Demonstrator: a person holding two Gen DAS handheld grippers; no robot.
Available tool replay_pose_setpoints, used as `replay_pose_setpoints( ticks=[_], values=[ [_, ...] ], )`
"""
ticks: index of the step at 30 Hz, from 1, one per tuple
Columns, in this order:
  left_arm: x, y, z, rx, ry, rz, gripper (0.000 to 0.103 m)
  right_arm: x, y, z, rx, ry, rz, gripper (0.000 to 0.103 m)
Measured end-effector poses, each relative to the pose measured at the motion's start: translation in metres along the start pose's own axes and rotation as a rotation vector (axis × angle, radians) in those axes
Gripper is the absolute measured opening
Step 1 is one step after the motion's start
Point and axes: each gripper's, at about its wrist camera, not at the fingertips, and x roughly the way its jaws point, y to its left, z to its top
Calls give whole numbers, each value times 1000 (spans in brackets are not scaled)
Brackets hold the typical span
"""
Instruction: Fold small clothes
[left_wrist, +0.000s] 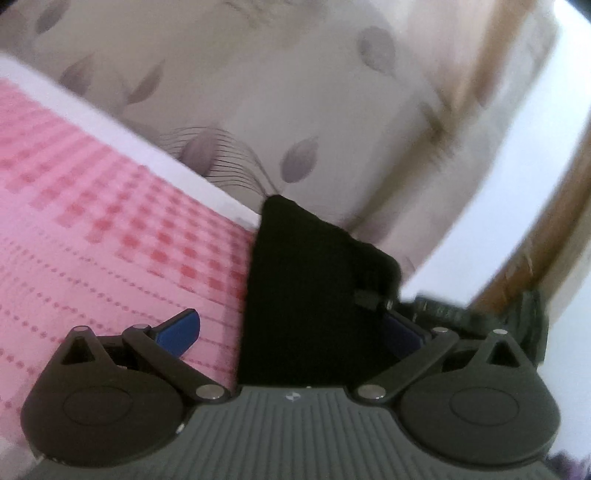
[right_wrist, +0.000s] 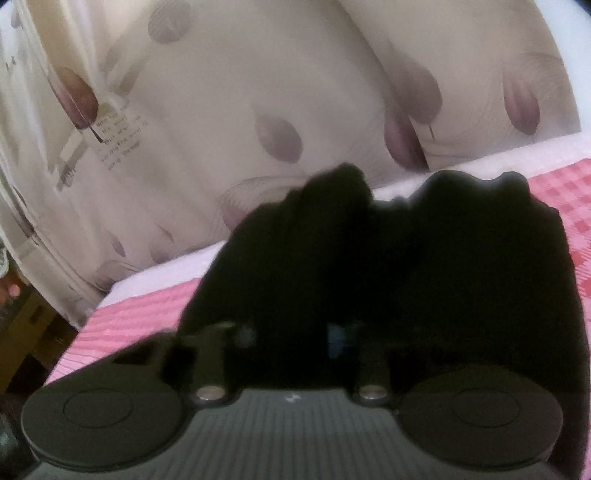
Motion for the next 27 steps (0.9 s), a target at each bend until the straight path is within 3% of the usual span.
replay_pose_setpoints(
  ticks=[8, 15, 18, 21, 27],
  values=[
    [-3, 0, 0, -5, -9, 17, 103, -26, -6, 18, -20, -100, 6, 20],
    [-2, 0, 0, 0, -6, 23, 103, -61, -29, 50, -73, -144, -86, 20],
    [-1, 0, 0, 1, -4, 25, 103, -60, -54, 58, -39, -98, -85, 19],
    [-1, 1, 0, 3, -1, 25, 103, -50, -75, 49, -54, -46, -150, 20],
    [-1, 2, 0, 5, 1, 25, 103, -53, -97, 37, 31, -62, -138, 23]
  ],
)
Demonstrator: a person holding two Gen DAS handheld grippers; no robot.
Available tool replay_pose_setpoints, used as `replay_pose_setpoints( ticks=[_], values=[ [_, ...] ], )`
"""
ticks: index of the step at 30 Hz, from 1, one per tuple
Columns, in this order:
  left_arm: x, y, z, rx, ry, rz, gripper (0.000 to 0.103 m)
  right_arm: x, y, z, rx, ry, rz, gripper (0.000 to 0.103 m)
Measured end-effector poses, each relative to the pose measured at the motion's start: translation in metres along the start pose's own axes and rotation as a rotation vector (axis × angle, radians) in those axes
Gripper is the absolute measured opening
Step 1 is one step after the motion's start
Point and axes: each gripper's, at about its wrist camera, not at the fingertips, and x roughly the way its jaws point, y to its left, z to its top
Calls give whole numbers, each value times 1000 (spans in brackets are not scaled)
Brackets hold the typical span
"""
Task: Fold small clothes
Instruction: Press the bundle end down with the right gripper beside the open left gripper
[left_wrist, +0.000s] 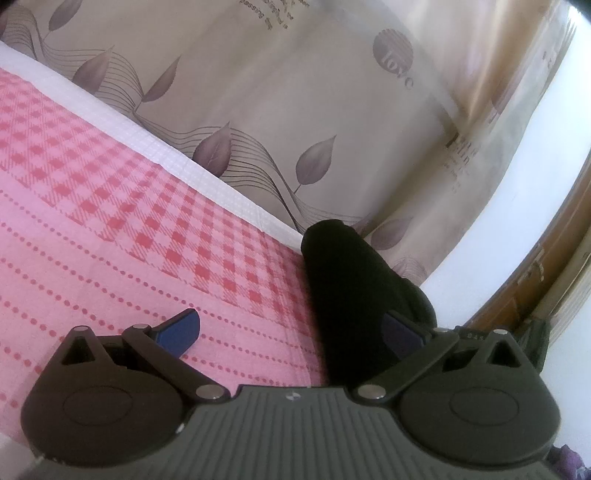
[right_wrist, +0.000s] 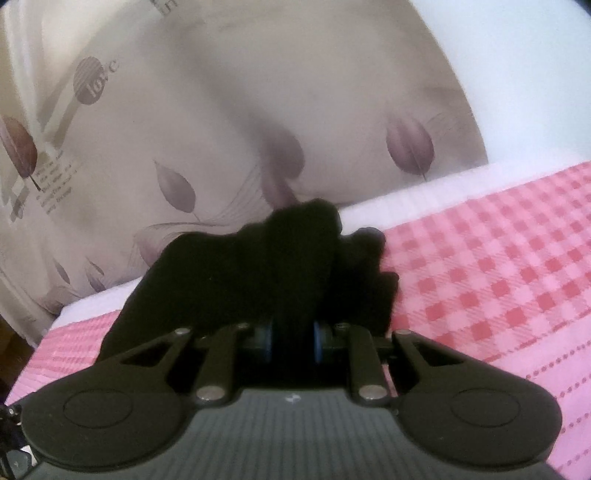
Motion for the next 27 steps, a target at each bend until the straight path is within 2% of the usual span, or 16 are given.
replay_pose_setpoints(
  ticks=[2, 4, 6, 7, 8, 10, 11, 12, 13, 15, 17, 23, 25, 26, 27],
  values=[
    [0, 0, 0, 0, 1, 1, 103, -7, -4, 0, 53, -6, 45, 24],
    [0, 0, 0, 1, 1, 1, 103, -23, -4, -1, 92, -42, 83, 35],
    [0, 1, 0, 2, 3, 0, 103, -39, -2, -7, 105, -38, 122, 77],
    [1, 1, 0, 2, 4, 1, 103, -47, 0, -13, 107, -37, 138, 84],
    [0, 1, 0, 3, 6, 1, 103, -56, 2, -22, 101, -34, 143, 86],
    [0, 1, 0, 4, 6, 1, 103, -68, 6, -40, 80, 2, 131, 85],
    [0, 1, 0, 4, 6, 1, 103, -72, 8, -49, 69, 17, 124, 78],
    [0, 1, 0, 4, 6, 1, 103, -76, 13, -59, 35, 28, 119, 55],
    [0, 1, 0, 4, 7, 1, 103, -77, 19, -66, -11, 43, 101, 40],
    [0, 1, 0, 4, 7, 1, 103, -83, 26, -73, -52, 48, 61, 29],
    [0, 2, 0, 5, 6, 2, 103, -94, 25, -75, -38, 31, 72, 28],
    [0, 2, 0, 8, 11, 5, 103, -107, 13, -85, -22, 70, 57, 26],
    [0, 2, 0, 11, 15, 2, 103, -114, 10, -79, -12, 38, 74, 26],
    [-1, 3, 1, 11, 15, 0, 103, -119, 9, -70, -6, 8, 84, 29],
    [0, 2, 1, 10, 15, 1, 103, -122, 9, -59, -1, -24, 97, 44]
  ],
)
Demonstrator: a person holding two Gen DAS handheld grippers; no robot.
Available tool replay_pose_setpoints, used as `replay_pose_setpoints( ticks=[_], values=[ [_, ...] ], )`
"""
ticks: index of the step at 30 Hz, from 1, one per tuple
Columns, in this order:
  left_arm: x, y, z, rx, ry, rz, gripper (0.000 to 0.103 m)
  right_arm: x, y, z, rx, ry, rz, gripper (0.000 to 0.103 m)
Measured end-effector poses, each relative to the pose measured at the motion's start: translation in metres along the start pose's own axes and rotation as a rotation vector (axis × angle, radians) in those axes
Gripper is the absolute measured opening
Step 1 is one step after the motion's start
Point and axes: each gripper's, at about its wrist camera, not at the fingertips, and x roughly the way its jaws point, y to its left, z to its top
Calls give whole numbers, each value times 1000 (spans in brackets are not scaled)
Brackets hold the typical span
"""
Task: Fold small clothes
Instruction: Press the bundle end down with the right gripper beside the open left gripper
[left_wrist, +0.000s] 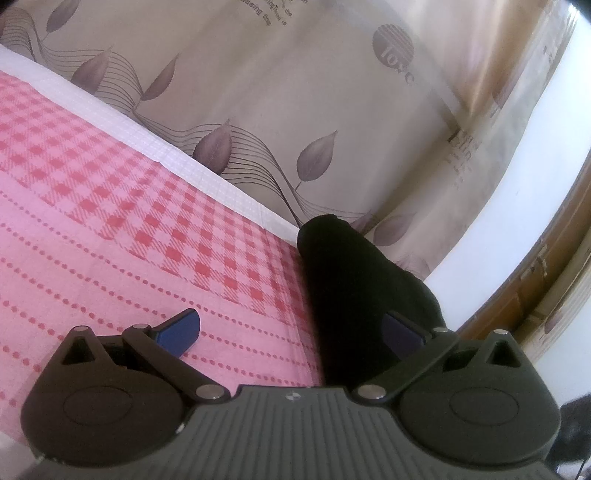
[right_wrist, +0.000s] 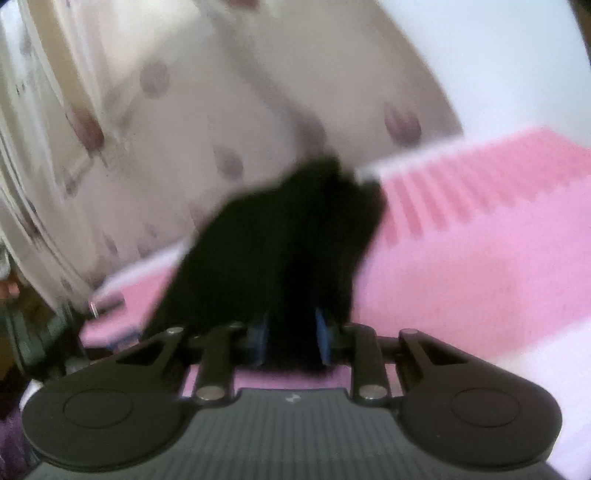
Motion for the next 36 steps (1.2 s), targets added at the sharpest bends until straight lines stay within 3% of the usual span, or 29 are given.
replay_pose_setpoints(
  ticks=[1, 2, 3, 5, 10, 11, 12, 13, 15, 20, 23, 25, 27, 32, 34, 35, 36],
  values=[
    [0, 0, 0, 0, 0, 1, 103, 0, 1, 14, -3, -35, 7, 60],
    [0, 0, 0, 3, 2, 3, 103, 3, 3, 26, -10, -68, -5, 99],
    [0, 0, 0, 2, 1, 2, 103, 9, 5, 39, -32, -99, -23, 103],
    [-1, 1, 0, 2, 0, 1, 103, 37, 8, 64, -79, -100, -58, 103],
    [1, 0, 0, 3, 2, 1, 103, 124, 0, 102, -44, 9, -69, 102],
    [0, 0, 0, 4, 3, 2, 103, 139, -3, 103, -26, 40, -70, 77],
    [0, 0, 0, 4, 3, 2, 103, 149, -7, 100, -3, 65, -89, 31],
    [-1, 0, 0, 4, 3, 1, 103, 156, -11, 97, 20, 88, -88, 31],
    [0, 0, 0, 4, 4, 1, 103, 143, -9, 92, -2, 37, -92, 26],
    [-1, 1, 0, 7, 7, 0, 103, 103, -25, 75, -15, -15, -167, 22],
    [0, 0, 0, 11, 11, 0, 103, 104, -44, 70, 61, -29, -82, 24],
    [0, 0, 0, 10, 11, -1, 103, 109, -42, 74, 74, -40, -40, 39],
    [0, 0, 0, 11, 11, 1, 103, 108, -35, 75, 71, -44, -63, 70],
    [0, 0, -1, 12, 12, 2, 103, 48, 5, 55, -79, -202, -107, 70],
    [1, 0, 0, 13, 13, 2, 103, 31, 23, 40, -142, -201, -74, 68],
    [0, 0, 0, 13, 13, 2, 103, 29, 31, 31, -168, -172, -69, 61],
    [0, 0, 0, 12, 13, 1, 103, 31, 38, 20, -213, -124, -85, 47]
  ],
)
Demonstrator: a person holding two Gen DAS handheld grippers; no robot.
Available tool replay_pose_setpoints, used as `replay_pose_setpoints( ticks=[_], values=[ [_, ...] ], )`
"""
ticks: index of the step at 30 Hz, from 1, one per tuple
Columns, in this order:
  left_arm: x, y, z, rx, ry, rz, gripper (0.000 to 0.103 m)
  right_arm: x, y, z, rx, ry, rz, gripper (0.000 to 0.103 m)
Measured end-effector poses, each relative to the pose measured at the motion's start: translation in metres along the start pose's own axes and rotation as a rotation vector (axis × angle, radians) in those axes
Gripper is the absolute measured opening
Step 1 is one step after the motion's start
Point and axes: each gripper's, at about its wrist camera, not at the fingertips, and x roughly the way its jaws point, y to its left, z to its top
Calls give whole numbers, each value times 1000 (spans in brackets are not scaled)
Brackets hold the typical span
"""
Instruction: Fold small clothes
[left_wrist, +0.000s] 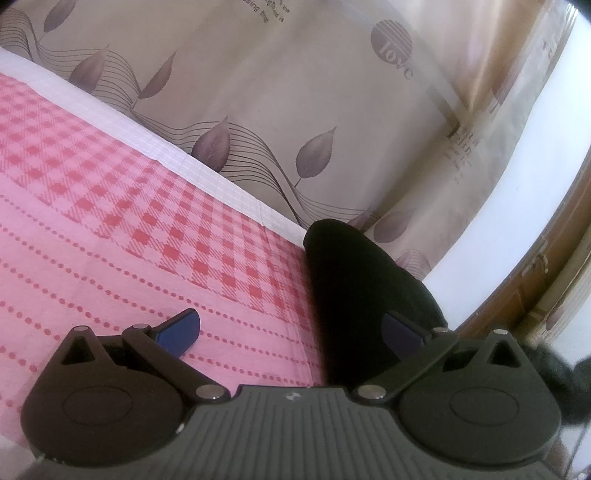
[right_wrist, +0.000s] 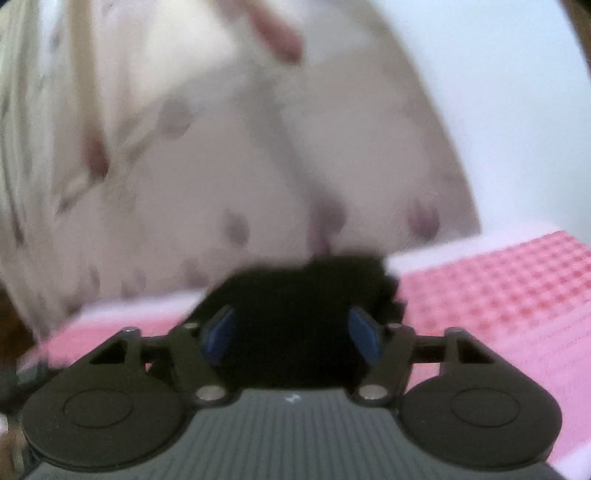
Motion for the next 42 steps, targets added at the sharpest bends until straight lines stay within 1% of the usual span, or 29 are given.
replay_pose_setpoints(
  ticks=[2, 3, 4, 5, 7, 9, 11, 12, 14, 16, 18, 19, 20, 22, 23, 24, 25, 28, 33, 42],
  values=[
    [0, 0, 0, 1, 0, 1, 103, 11, 6, -21, -67, 121, -67, 34],
    [0, 0, 0, 2, 2, 1, 103, 16, -3, -34, -26, 173, -87, 33],
    [1, 0, 0, 1, 2, 0, 103, 14, -8, -34, 11, 169, -78, 33],
    [0, 0, 0, 5, 4, 1, 103, 12, -8, -31, 18, 171, -93, 33],
    [1, -1, 0, 11, 10, 3, 103, 17, -15, -33, 66, 195, -82, 33],
    [1, -2, 0, 21, 20, 3, 103, 10, -17, -34, 120, 180, -68, 35],
    [1, -3, 0, 31, 24, 9, 103, 2, -13, -28, 135, 137, -89, 37],
    [2, -4, 0, 39, 30, 13, 103, -5, -8, -24, 121, 99, -91, 39],
    [2, -7, 0, 62, 32, 24, 103, -12, 5, -13, 82, 31, -67, 40],
    [2, -12, -1, 91, 33, 47, 103, -6, 19, -4, 32, 8, -54, 41],
    [3, -16, -2, 120, 39, 66, 103, 13, 31, 2, -35, 31, -74, 41],
    [3, -18, -2, 131, 40, 73, 103, 23, 33, 2, -48, 50, -82, 41],
    [3, -19, -3, 141, 37, 82, 103, 33, 33, -1, -58, 76, -102, 41],
    [3, -21, -4, 153, 36, 98, 103, 56, 30, -18, -104, 165, -172, 40],
    [3, -21, -4, 157, 39, 104, 103, 59, 28, -28, -118, 157, -168, 40],
    [4, -21, -4, 160, 41, 110, 103, 55, 27, -35, -121, 116, -163, 41],
    [5, -22, -4, 164, 44, 120, 103, 53, 28, -37, -126, 108, -166, 41],
    [6, -25, -4, 192, 46, 145, 103, 54, 32, -39, -150, 102, -182, 42],
    [6, -31, -7, 243, 48, 191, 103, 51, 25, -38, -126, 99, -157, 46],
    [9, -41, -11, 324, 56, 262, 103, 51, 27, -37, -130, 98, -141, 52]
  ],
)
